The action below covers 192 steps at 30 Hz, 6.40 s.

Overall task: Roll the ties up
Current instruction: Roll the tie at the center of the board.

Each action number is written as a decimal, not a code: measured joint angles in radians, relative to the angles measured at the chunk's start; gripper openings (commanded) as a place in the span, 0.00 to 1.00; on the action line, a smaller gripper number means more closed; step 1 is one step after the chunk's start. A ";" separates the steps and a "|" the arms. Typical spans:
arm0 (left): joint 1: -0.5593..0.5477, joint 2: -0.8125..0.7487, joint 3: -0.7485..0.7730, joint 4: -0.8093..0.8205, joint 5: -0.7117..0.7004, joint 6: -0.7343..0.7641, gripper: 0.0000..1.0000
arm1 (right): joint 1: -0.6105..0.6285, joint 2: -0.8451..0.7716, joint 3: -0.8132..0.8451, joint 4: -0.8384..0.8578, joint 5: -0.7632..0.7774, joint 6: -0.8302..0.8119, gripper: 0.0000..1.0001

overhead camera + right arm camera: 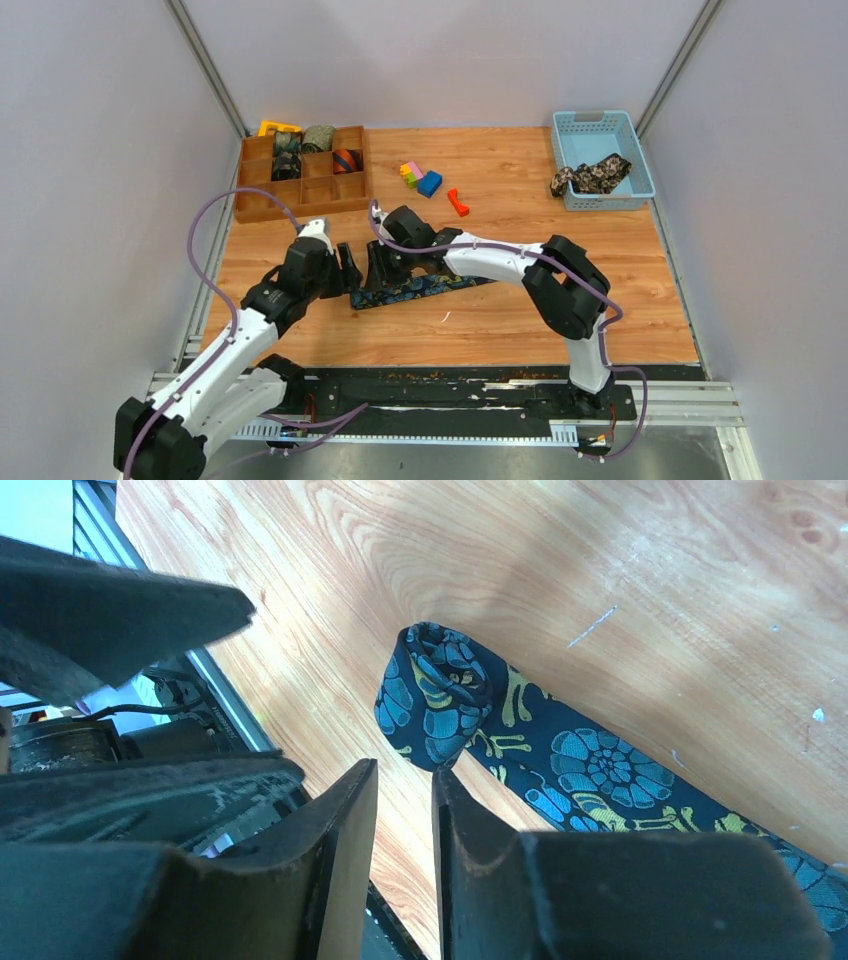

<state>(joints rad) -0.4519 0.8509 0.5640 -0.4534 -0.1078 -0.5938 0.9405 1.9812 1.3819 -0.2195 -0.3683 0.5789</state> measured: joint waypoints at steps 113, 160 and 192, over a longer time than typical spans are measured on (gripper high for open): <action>0.216 0.294 -0.207 0.419 0.448 0.048 0.04 | -0.315 -0.077 -0.177 -0.160 0.199 -0.137 0.16; 0.055 0.272 0.018 0.043 0.206 0.096 0.00 | -0.011 0.005 -0.097 0.066 0.009 0.052 0.18; -0.056 0.367 0.178 -0.134 -0.017 0.140 0.00 | -0.009 0.095 0.025 0.082 -0.029 0.055 0.15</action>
<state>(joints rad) -0.5079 1.2182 0.7418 -0.5869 -0.1246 -0.4534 0.9314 2.0762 1.4071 -0.1375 -0.3969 0.6334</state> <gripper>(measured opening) 0.272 0.153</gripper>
